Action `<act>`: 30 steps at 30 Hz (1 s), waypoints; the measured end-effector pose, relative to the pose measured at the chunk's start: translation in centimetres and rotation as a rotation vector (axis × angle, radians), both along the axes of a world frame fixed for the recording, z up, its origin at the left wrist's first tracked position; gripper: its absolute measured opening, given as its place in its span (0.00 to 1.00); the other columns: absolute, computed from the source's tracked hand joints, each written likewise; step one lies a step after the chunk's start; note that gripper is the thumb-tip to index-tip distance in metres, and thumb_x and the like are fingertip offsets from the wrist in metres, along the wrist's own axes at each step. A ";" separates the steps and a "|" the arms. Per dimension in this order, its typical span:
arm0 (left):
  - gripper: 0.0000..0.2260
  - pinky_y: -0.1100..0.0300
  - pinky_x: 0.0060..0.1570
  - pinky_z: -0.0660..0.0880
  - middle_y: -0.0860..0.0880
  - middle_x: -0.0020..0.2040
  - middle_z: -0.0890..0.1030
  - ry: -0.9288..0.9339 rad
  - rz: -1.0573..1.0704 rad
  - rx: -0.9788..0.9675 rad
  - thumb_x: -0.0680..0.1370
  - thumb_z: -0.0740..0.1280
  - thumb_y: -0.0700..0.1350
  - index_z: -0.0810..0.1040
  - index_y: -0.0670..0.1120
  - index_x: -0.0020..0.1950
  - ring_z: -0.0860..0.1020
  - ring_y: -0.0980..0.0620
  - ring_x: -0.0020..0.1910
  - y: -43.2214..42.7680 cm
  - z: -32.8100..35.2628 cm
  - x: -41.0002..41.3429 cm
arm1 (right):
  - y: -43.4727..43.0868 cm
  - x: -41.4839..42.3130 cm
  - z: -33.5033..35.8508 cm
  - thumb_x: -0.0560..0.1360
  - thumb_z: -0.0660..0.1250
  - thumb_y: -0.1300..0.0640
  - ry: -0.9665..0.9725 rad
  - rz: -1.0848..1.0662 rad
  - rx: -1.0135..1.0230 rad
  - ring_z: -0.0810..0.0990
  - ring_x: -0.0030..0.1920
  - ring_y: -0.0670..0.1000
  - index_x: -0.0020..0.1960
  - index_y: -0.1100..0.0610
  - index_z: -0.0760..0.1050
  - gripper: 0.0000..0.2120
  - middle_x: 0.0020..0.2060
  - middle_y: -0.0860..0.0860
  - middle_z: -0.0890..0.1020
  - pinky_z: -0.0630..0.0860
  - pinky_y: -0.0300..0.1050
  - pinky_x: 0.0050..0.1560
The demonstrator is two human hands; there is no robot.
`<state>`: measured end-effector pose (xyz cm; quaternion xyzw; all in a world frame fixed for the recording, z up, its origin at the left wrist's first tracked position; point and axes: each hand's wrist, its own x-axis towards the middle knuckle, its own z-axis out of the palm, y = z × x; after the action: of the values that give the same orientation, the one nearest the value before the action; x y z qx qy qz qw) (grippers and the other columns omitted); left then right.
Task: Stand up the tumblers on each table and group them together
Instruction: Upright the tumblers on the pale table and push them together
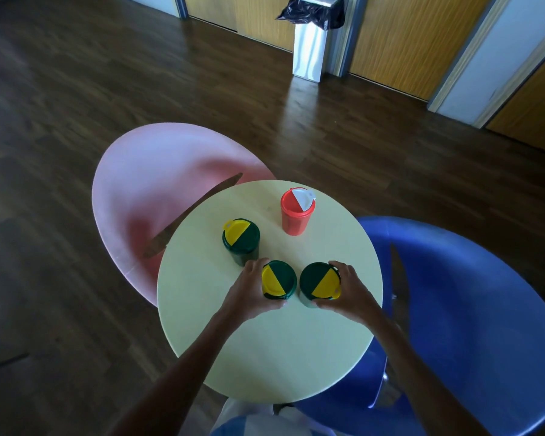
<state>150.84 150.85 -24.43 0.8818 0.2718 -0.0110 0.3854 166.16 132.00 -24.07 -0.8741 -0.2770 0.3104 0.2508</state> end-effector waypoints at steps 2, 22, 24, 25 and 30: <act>0.41 0.52 0.55 0.76 0.49 0.60 0.69 -0.018 0.036 -0.002 0.59 0.77 0.58 0.64 0.50 0.67 0.72 0.51 0.58 -0.4 0.0 0.0 | 0.1 -0.2 -0.1 0.56 0.76 0.39 -0.018 -0.007 0.016 0.73 0.60 0.51 0.70 0.49 0.58 0.48 0.63 0.48 0.67 0.75 0.52 0.55; 0.44 0.44 0.59 0.70 0.42 0.69 0.64 0.151 0.178 0.222 0.64 0.72 0.65 0.58 0.49 0.73 0.65 0.40 0.68 9.1 1.7 3.4 | 12.5 8.6 4.0 0.65 0.72 0.38 -0.229 0.015 0.040 0.65 0.70 0.58 0.73 0.53 0.56 0.44 0.69 0.56 0.65 0.70 0.57 0.62; 0.45 0.45 0.57 0.72 0.42 0.69 0.64 0.219 0.123 0.209 0.64 0.74 0.63 0.56 0.50 0.74 0.67 0.40 0.67 9.7 1.6 4.2 | 15.2 9.5 3.7 0.65 0.73 0.38 -0.255 0.083 -0.060 0.61 0.72 0.61 0.75 0.53 0.51 0.49 0.73 0.57 0.60 0.68 0.59 0.63; 0.46 0.46 0.55 0.73 0.42 0.68 0.64 0.226 0.112 0.215 0.63 0.74 0.62 0.56 0.50 0.73 0.68 0.41 0.66 9.8 1.5 4.5 | 16.2 9.8 3.4 0.64 0.73 0.37 -0.265 0.126 -0.126 0.59 0.73 0.62 0.76 0.53 0.48 0.52 0.74 0.58 0.56 0.67 0.60 0.64; 0.43 0.48 0.51 0.75 0.42 0.65 0.67 0.175 0.132 0.214 0.63 0.77 0.56 0.61 0.48 0.71 0.70 0.41 0.62 9.9 1.4 5.3 | 18.4 10.7 1.8 0.65 0.74 0.41 -0.366 0.237 -0.259 0.63 0.70 0.66 0.75 0.55 0.50 0.49 0.73 0.61 0.58 0.71 0.58 0.61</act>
<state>156.16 160.77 -23.05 0.8937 0.3614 -0.0335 0.2637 176.82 150.39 -22.28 -0.9021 -0.3759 0.2072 0.0441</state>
